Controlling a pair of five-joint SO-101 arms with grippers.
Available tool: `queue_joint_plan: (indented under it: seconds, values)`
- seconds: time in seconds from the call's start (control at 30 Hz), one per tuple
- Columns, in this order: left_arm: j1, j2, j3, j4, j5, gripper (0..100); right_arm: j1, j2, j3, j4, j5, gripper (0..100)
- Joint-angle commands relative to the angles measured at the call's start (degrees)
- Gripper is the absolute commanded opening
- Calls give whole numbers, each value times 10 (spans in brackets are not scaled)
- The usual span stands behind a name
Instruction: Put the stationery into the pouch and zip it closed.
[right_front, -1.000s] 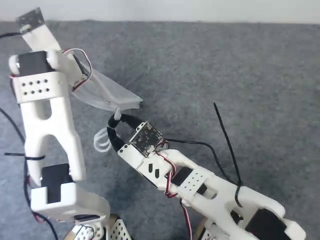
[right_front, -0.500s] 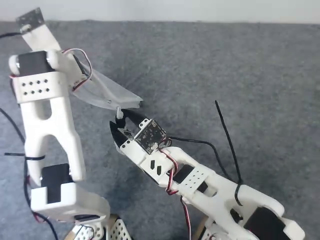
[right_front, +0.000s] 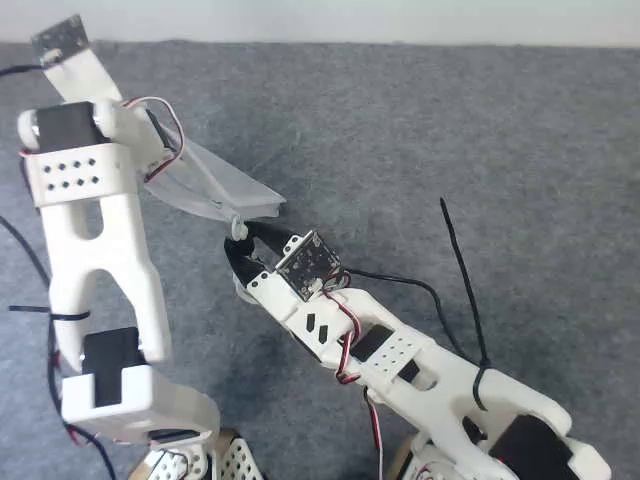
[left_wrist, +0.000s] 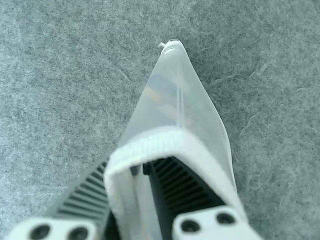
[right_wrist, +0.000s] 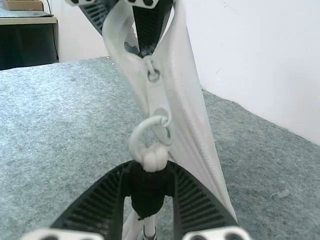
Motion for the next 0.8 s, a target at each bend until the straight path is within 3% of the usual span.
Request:
queue_joint_plan:
  seconds: [0.0,0.2,0.47,0.77]
  values:
    - [-6,-8,-5,-11,-6,11,8,-77,-7,84,26,5]
    - [0,-12,-8,-11,-31,12,4,-187,-5,231,73,5]
    - [43,-12,-8,-18,-67,17,1,-216,-3,301,131,5]
    - [84,-13,-18,-18,-91,199,-59,-221,29,342,222,5]
